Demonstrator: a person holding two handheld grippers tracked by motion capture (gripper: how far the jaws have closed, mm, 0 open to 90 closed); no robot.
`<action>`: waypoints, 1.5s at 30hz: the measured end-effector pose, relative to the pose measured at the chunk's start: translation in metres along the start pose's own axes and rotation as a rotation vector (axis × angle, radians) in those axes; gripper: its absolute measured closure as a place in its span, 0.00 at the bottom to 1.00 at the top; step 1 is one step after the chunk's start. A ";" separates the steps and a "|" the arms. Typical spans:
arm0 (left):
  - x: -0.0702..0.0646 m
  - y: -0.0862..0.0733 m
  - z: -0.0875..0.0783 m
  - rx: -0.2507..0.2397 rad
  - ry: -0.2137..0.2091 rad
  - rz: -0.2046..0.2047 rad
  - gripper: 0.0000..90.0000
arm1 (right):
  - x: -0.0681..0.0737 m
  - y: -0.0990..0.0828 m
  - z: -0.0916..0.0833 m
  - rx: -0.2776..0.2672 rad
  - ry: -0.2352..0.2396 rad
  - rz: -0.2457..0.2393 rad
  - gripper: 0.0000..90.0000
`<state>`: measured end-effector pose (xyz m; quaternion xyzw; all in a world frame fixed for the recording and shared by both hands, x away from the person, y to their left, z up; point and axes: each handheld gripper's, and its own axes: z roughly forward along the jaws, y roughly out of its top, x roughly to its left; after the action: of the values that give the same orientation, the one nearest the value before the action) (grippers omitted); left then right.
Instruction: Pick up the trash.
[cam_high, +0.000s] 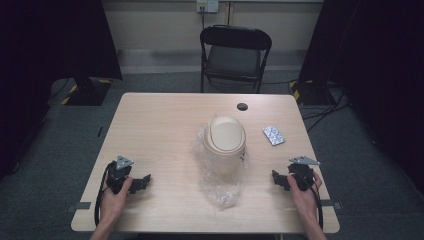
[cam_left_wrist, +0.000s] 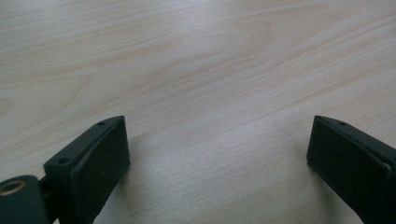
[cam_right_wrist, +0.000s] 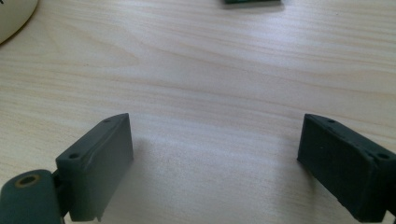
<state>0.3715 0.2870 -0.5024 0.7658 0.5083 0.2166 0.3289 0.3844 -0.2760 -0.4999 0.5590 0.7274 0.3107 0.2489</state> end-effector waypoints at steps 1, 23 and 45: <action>0.000 0.000 0.000 0.000 0.000 0.000 0.06 | 0.000 0.000 0.000 0.000 0.000 0.000 0.10; 0.002 0.001 0.002 0.006 -0.007 -0.003 0.02 | 0.024 0.017 -0.012 0.024 0.131 -0.076 0.17; 0.002 0.001 0.002 0.006 -0.007 -0.003 0.02 | 0.064 0.075 -0.049 -0.139 0.298 -0.151 0.19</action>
<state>0.3746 0.2875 -0.5031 0.7668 0.5092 0.2119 0.3285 0.3832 -0.2093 -0.4128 0.4321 0.7728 0.4201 0.1988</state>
